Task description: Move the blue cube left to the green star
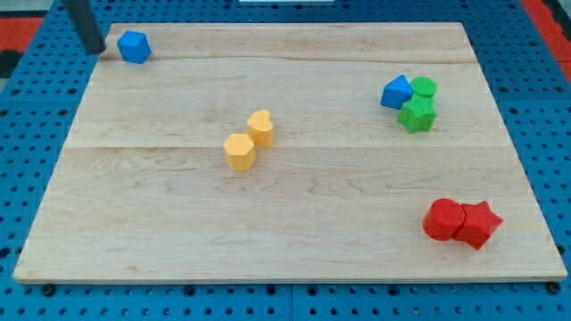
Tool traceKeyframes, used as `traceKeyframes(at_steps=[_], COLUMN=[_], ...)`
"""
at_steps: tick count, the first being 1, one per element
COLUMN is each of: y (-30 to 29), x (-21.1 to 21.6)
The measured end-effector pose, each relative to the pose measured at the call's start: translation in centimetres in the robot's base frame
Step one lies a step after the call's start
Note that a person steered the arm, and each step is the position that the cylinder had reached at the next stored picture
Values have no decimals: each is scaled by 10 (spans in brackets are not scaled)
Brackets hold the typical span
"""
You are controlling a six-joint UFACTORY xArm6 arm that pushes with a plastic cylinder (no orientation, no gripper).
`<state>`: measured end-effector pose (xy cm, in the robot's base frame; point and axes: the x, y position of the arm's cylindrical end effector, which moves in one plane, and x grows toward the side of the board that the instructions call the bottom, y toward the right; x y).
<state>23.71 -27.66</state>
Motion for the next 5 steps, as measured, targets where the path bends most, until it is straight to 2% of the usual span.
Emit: traceKeyframes(at_steps=[2, 3, 5], y=[101, 137, 247], x=[24, 50, 54])
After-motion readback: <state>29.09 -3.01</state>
